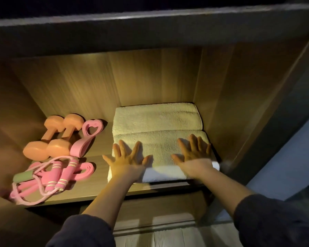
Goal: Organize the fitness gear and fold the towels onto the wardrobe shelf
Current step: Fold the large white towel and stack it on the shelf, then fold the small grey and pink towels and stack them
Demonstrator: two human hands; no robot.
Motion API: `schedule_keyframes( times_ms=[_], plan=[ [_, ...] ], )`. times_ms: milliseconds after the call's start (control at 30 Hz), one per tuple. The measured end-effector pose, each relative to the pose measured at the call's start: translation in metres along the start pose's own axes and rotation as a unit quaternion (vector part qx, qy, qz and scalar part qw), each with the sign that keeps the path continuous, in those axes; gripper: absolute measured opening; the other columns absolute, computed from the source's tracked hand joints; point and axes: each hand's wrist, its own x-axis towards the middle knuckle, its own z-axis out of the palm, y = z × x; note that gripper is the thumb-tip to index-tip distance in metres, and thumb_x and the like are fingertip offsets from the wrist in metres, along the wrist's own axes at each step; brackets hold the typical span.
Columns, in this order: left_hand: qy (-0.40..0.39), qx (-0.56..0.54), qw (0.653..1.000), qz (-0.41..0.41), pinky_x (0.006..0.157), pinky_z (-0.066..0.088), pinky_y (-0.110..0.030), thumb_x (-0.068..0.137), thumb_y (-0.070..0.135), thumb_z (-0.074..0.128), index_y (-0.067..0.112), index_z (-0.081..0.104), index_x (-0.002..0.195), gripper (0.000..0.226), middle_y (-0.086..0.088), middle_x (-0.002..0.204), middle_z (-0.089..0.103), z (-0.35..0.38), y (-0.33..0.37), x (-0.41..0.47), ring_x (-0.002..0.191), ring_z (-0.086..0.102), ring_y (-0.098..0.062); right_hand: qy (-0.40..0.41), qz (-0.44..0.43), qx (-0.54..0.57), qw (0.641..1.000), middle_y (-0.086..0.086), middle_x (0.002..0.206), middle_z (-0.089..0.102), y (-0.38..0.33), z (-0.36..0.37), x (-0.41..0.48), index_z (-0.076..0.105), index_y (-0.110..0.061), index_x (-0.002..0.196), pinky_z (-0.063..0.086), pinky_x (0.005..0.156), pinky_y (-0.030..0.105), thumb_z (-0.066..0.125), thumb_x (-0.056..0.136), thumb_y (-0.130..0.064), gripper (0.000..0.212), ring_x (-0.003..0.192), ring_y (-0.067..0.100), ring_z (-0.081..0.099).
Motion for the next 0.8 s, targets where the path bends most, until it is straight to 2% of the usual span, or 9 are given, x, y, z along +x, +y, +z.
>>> schedule_keyframes(
  times_ms=[100, 233, 300, 333, 367, 467, 600, 700, 800],
  plan=[
    [-0.022, 0.012, 1.0, -0.012, 0.108, -0.018, -0.069, 0.085, 0.081, 0.01, 0.045, -0.013, 0.151, 0.079, -0.005, 0.16, -0.025, -0.023, 0.004, -0.009, 0.146, -0.026, -0.03, -0.026, -0.011, -0.024, 0.999, 0.002, 0.158, -0.031, -0.011, -0.029, -0.019, -0.018, -0.042, 0.151, -0.017, 0.113, 0.055, 0.013, 0.094, -0.07, 0.071, 0.145, 0.03, -0.03],
    [-0.004, 0.036, 0.999, 0.011, 0.113, -0.015, -0.064, 0.093, 0.07, 0.013, 0.041, -0.004, 0.154, 0.07, 0.003, 0.163, -0.017, -0.082, 0.021, -0.038, 0.149, -0.02, -0.023, -0.016, -0.076, -0.006, 0.997, -0.005, 0.161, 0.016, -0.029, -0.094, -0.066, 0.022, -0.032, 0.154, 0.015, 0.116, 0.053, 0.024, 0.098, -0.06, 0.062, 0.148, 0.026, 0.017],
    [0.011, 0.024, 0.999, 0.032, 0.116, -0.012, -0.059, 0.096, 0.066, 0.016, 0.038, 0.003, 0.155, 0.067, 0.004, 0.165, -0.007, -0.122, 0.031, -0.054, 0.151, -0.011, -0.02, 0.001, -0.091, -0.002, 0.996, -0.005, 0.137, 0.054, -0.034, -0.139, -0.093, 0.052, -0.028, 0.135, 0.032, 0.104, 0.048, 0.025, 0.098, -0.06, 0.055, 0.131, 0.023, 0.046],
    [0.022, 0.022, 0.998, 0.046, 0.118, -0.009, -0.056, 0.097, 0.065, 0.018, 0.036, 0.009, 0.155, 0.066, 0.004, 0.165, 0.001, -0.142, 0.036, -0.064, 0.152, -0.005, -0.019, 0.005, -0.096, -0.005, 0.995, -0.001, 0.123, 0.062, -0.036, -0.16, -0.105, 0.057, -0.026, 0.125, 0.036, 0.097, 0.045, 0.027, 0.098, -0.059, 0.053, 0.118, 0.024, 0.055],
    [0.037, 0.02, 0.997, 0.061, 0.119, -0.002, -0.054, 0.097, 0.063, 0.02, 0.035, 0.016, 0.155, 0.064, 0.003, 0.164, 0.014, -0.16, 0.041, -0.076, 0.152, 0.006, -0.019, 0.013, -0.105, -0.009, 0.994, 0.002, 0.12, 0.063, -0.036, -0.178, -0.119, 0.055, -0.025, 0.127, 0.035, 0.098, 0.044, 0.028, 0.099, -0.057, 0.051, 0.116, 0.025, 0.055],
    [0.075, -0.002, 0.992, 0.105, 0.116, 0.024, -0.049, 0.097, 0.059, 0.026, 0.031, 0.037, 0.147, 0.058, 0.004, 0.138, 0.055, -0.204, 0.053, -0.112, 0.131, 0.047, -0.018, 0.041, -0.14, 0.014, 0.989, 0.005, 0.148, 0.042, -0.031, -0.219, -0.157, 0.03, -0.026, 0.15, 0.02, 0.114, 0.041, 0.033, 0.101, -0.049, 0.055, 0.139, 0.024, 0.034],
    [0.041, -0.018, 0.985, 0.169, 0.119, 0.009, -0.049, 0.099, 0.052, 0.032, 0.032, 0.029, 0.15, 0.054, 0.004, 0.156, 0.031, -0.217, 0.067, -0.157, 0.146, 0.022, -0.017, 0.066, -0.124, 0.068, 0.988, -0.003, 0.162, 0.019, -0.014, -0.233, -0.206, 0.021, -0.029, 0.155, 0.011, 0.119, 0.038, 0.035, 0.101, -0.047, 0.058, 0.15, 0.016, 0.012],
    [0.002, -0.029, 0.979, 0.204, 0.12, 0.003, -0.049, 0.1, 0.051, 0.032, 0.033, 0.028, 0.15, 0.053, 0.006, 0.159, 0.025, -0.209, 0.082, -0.18, 0.15, 0.011, -0.015, 0.066, -0.067, 0.109, 0.99, -0.006, 0.162, 0.022, 0.007, -0.216, -0.23, 0.024, -0.032, 0.153, 0.014, 0.12, 0.04, 0.035, 0.101, -0.048, 0.056, 0.149, 0.016, 0.015],
    [-0.023, -0.022, 0.97, 0.24, 0.121, 0.007, -0.048, 0.1, 0.048, 0.035, 0.034, 0.03, 0.149, 0.051, 0.007, 0.158, 0.027, -0.204, 0.108, -0.187, 0.148, 0.015, -0.014, 0.053, 0.011, 0.145, 0.988, -0.004, 0.16, 0.026, 0.045, -0.204, -0.242, 0.026, -0.031, 0.153, 0.019, 0.119, 0.04, 0.036, 0.101, -0.049, 0.055, 0.148, 0.018, 0.021]
  ],
)
